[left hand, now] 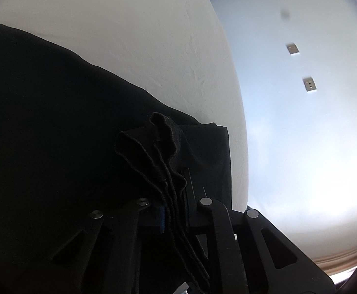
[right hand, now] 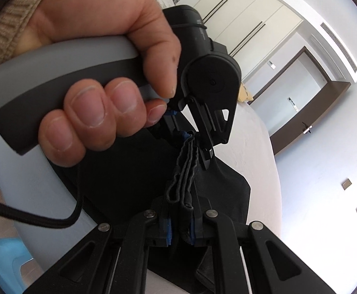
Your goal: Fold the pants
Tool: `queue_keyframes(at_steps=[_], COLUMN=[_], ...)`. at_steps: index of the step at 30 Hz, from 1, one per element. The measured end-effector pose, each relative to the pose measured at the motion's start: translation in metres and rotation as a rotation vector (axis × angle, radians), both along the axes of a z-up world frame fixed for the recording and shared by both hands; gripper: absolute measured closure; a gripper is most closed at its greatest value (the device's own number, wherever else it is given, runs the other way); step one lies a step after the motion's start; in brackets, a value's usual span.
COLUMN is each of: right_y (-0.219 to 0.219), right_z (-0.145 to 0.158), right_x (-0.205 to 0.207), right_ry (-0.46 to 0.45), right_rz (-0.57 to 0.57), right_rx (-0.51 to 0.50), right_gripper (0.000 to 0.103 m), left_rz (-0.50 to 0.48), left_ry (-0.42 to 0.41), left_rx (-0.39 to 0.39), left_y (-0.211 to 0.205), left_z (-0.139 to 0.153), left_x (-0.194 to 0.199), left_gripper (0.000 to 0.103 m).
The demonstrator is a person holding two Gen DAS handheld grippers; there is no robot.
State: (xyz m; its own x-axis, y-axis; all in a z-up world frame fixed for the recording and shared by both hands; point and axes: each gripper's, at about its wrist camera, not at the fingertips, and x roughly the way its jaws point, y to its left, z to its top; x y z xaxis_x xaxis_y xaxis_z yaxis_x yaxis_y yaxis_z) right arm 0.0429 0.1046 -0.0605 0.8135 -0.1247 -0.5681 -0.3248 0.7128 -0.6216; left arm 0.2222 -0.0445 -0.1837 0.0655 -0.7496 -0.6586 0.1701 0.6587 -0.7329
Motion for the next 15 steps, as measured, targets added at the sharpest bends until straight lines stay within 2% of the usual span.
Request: queue_keyframes(at_steps=[6,15], right_y=[0.023,0.091], right_z=[-0.001,-0.010], right_x=[0.001,0.021], right_ry=[0.023,0.093], right_rz=[0.065,0.201], right_rx=[0.006,0.024], right_gripper=[0.092,0.092], left_rz=[0.002,0.017], left_ry=[-0.051,-0.084], left_rx=[0.055,0.194], left_y=[0.025,0.106], left_z=[0.017,0.029], left_x=[0.004,0.031], left_gripper=[0.095,0.095])
